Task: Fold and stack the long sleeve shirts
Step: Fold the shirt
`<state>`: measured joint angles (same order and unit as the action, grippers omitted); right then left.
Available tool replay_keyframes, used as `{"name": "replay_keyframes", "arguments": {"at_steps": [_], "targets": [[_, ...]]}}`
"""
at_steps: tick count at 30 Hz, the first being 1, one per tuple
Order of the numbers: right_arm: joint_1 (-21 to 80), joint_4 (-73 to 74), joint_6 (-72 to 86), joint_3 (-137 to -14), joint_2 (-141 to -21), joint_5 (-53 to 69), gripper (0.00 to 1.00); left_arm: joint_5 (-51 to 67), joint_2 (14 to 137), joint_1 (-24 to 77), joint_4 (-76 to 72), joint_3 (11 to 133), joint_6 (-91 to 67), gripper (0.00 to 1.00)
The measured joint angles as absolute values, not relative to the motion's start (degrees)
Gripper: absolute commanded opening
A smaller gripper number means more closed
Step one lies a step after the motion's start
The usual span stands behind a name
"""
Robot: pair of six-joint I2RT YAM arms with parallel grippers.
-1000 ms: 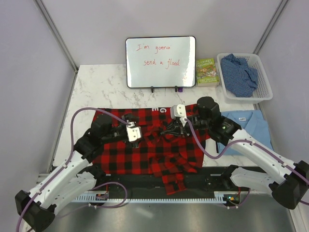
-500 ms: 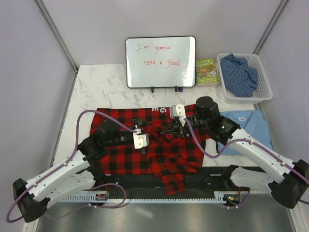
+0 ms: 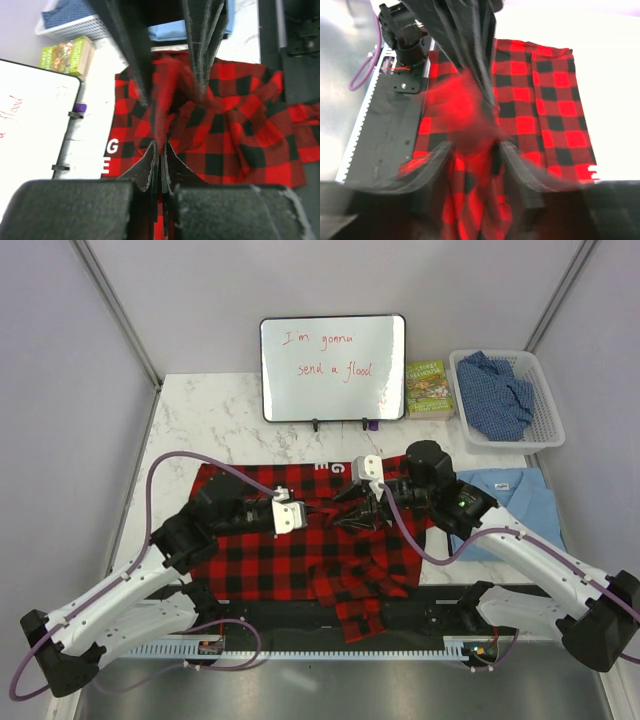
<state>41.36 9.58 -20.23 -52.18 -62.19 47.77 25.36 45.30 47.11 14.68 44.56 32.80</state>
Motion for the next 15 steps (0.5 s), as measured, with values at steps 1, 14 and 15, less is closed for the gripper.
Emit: {"name": "replay_keyframes", "arguments": {"at_steps": [1,14,15], "targets": [[41.0,9.6,-19.8,-52.2,-62.1,47.3,0.71,25.9,45.4,47.1,16.3,45.6,32.8,0.02],[22.9,5.8,-7.3,-53.0,-63.2,45.0,0.69,36.3,55.8,57.3,39.5,64.4,34.5,0.02],[22.4,6.6,-6.9,-53.9,-65.6,45.7,0.67,36.4,57.9,58.1,40.2,67.2,34.5,0.02]]}}
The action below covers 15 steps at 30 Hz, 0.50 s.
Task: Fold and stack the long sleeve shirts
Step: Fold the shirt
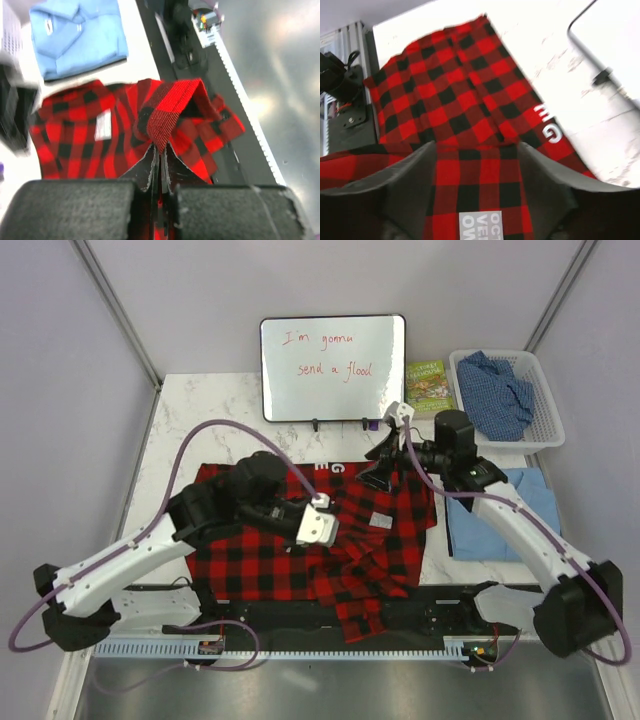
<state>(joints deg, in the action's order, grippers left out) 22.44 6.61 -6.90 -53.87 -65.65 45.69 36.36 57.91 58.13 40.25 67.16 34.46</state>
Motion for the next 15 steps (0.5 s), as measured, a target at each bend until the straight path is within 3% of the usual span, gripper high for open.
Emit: {"name": "replay_keyframes", "arguments": {"at_steps": [5,11,15], "targets": [[19.8,13.2,-6.5,-58.5,-78.7,49.3,0.45,36.5,70.6,60.1,43.4,81.2,34.5,0.02],[18.5,22.5,-9.7,-64.1,-88.6,51.4,0.37,36.3,77.0,61.3,48.1,83.9,35.7,0.02],[18.5,25.9,-11.3,-65.7,-92.0,53.4,0.37,37.4,77.3,61.3,49.9,81.5,34.9,0.02]]}}
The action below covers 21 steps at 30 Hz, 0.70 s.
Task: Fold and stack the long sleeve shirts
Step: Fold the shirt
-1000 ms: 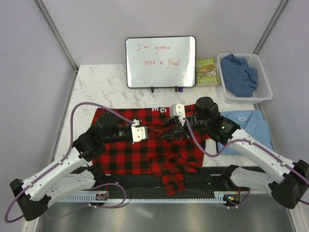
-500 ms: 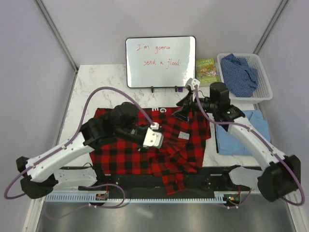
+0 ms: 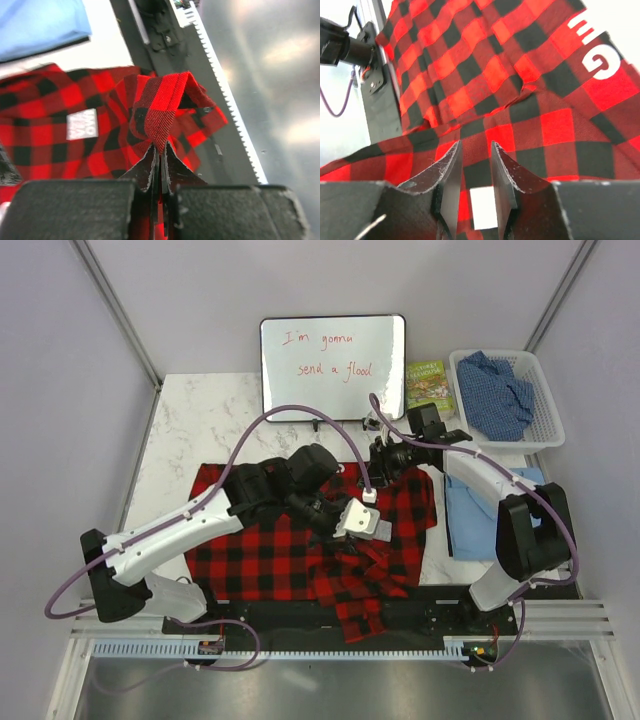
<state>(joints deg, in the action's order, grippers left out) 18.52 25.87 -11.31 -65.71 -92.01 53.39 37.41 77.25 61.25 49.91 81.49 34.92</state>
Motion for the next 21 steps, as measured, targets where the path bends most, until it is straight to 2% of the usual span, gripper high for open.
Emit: {"name": "replay_keyframes", "arguments": {"at_steps": [5,10,11,12,16,21], "targets": [[18.5,29.6,-13.7,-66.7,-94.7,53.6,0.53,40.0,75.9,56.9,48.3,76.6,28.2,0.02],[18.3,32.2,-15.6,-69.8,-94.7,52.0,0.71,43.0,74.3,37.6,42.5,68.8,18.2,0.02],[18.2,32.7,-16.3,-71.0,-94.9,51.7,0.81,43.3,74.3,33.4,41.3,66.9,16.6,0.02],[18.1,33.6,-17.1,-72.4,-95.2,51.4,0.83,43.5,74.3,29.7,40.4,65.0,15.1,0.02],[17.7,35.6,-19.7,-77.3,-97.4,49.6,0.84,43.6,74.3,19.6,38.7,59.6,11.6,0.02],[17.7,37.8,-21.8,-78.2,-99.5,46.2,0.8,43.2,74.3,8.0,37.0,56.3,10.7,0.02]]}}
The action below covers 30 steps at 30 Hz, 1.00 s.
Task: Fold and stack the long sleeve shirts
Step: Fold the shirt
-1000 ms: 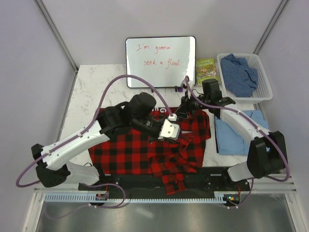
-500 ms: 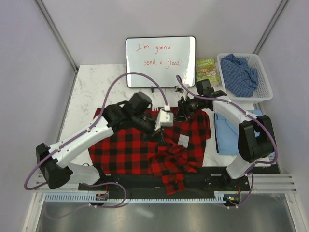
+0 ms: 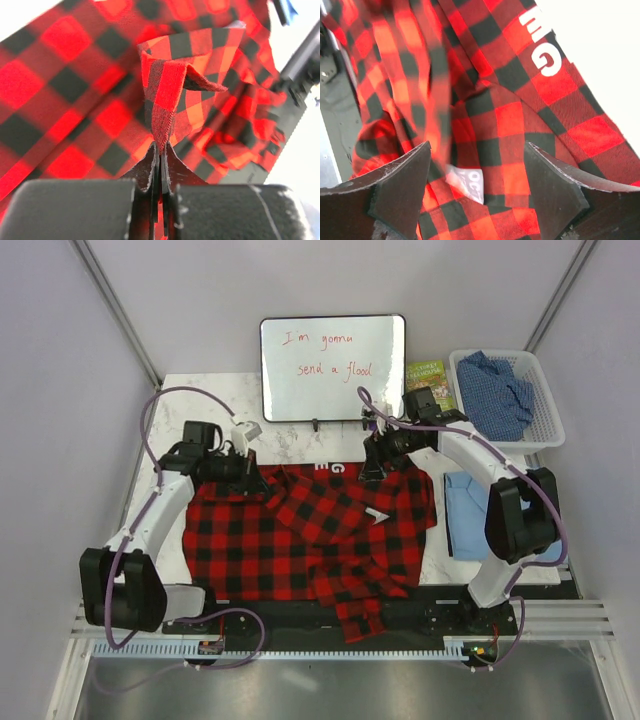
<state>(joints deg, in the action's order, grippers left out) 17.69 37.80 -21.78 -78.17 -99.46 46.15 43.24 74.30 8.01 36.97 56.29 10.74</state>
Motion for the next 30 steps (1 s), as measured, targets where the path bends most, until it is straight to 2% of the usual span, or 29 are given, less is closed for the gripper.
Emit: {"name": "replay_keyframes", "arguments": {"at_steps": [5,10,11,13,14,15,17,22,23,30], "targets": [[17.7,39.9,-23.0,-78.2,-102.1,42.8,0.76,42.2,74.8,0.2,35.9,54.9,11.1,0.02],[17.7,40.9,-23.6,-78.3,-103.8,40.0,0.75,40.5,76.8,-1.9,35.2,52.7,11.6,0.03],[17.7,41.1,-23.7,-78.3,-104.0,39.5,0.74,39.9,77.4,-2.3,35.2,52.2,11.6,0.12],[17.7,41.6,-23.9,-78.3,-104.1,38.0,0.74,38.7,79.1,-3.2,35.2,52.0,11.6,0.2],[17.7,41.7,-24.1,-78.3,-104.1,37.2,0.74,38.0,79.8,-3.9,35.1,52.0,11.7,0.48],[17.7,41.9,-24.3,-78.3,-104.1,36.5,0.73,37.0,81.0,-4.9,35.2,52.1,11.6,0.56],[17.7,43.0,-24.8,-78.8,-104.1,34.5,0.73,35.5,83.0,-6.6,36.1,52.8,12.3,0.62],[17.7,46.7,-27.6,-82.0,-104.1,28.8,0.65,30.9,84.6,-9.1,38.3,55.1,17.2,0.58],[17.8,46.9,-28.3,-82.1,-104.1,27.6,0.64,30.3,84.5,-9.1,38.4,55.5,18.4,0.53],[19.2,47.8,-31.3,-78.5,-105.0,19.3,0.57,23.6,90.4,-8.6,39.1,55.9,26.0,0.45]]}}
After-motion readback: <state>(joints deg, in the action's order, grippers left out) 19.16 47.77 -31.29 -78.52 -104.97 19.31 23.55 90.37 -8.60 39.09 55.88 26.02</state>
